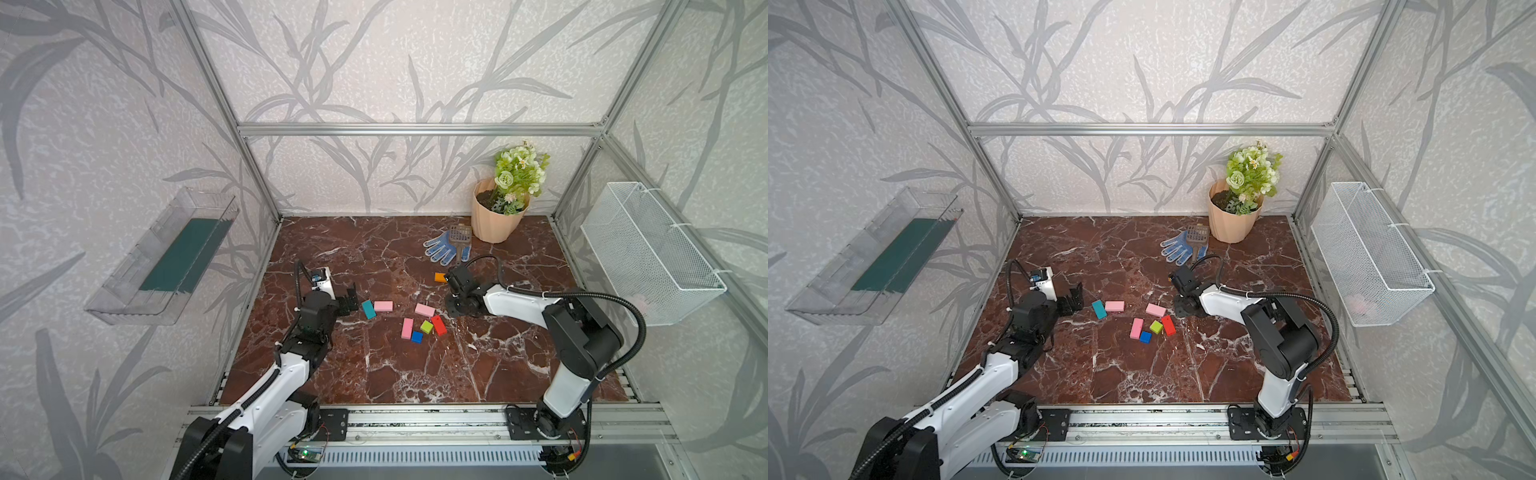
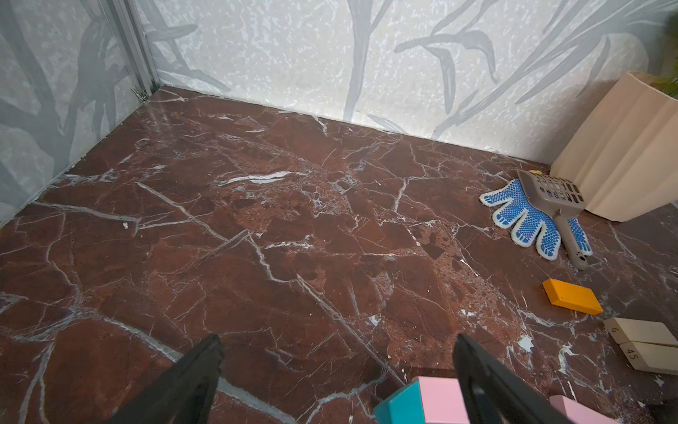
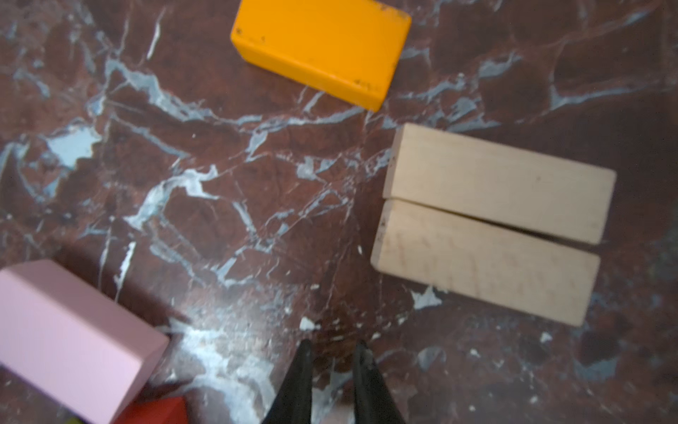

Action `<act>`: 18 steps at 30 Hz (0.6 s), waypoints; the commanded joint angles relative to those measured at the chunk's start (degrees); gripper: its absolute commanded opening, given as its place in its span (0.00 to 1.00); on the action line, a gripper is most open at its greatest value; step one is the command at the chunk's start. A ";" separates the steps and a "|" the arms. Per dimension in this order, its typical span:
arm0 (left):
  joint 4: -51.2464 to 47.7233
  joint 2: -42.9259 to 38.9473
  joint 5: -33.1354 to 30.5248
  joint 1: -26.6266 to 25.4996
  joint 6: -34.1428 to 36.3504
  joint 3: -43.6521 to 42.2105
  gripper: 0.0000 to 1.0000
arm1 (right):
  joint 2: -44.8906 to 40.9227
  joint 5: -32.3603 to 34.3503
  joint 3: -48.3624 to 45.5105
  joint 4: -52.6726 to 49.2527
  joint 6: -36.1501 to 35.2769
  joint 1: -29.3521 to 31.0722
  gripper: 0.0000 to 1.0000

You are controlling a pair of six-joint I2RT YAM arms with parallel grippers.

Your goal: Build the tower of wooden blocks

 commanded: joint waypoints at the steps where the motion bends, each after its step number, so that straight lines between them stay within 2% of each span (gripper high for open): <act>1: 0.64 -0.54 -0.42 -0.29 0.12 -0.77 0.99 | -6.29 4.17 -2.57 -3.05 2.13 -0.49 0.22; 4: 0.64 -0.75 -0.21 -0.29 0.21 -0.85 0.99 | -10.95 5.52 -6.01 -2.62 3.89 -2.27 0.22; 10: 0.59 -1.89 -0.60 -0.35 0.03 -1.41 0.99 | -17.05 -0.62 -11.76 1.71 6.19 -11.17 0.22; 14: 0.99 -1.84 -0.86 -0.33 -0.01 -1.58 0.99 | -15.23 -4.24 -10.88 3.79 7.78 -14.62 0.21; 18: 0.64 -1.03 -0.60 -0.35 0.12 -1.01 0.99 | -9.94 -6.39 -7.85 3.89 8.20 -15.91 0.16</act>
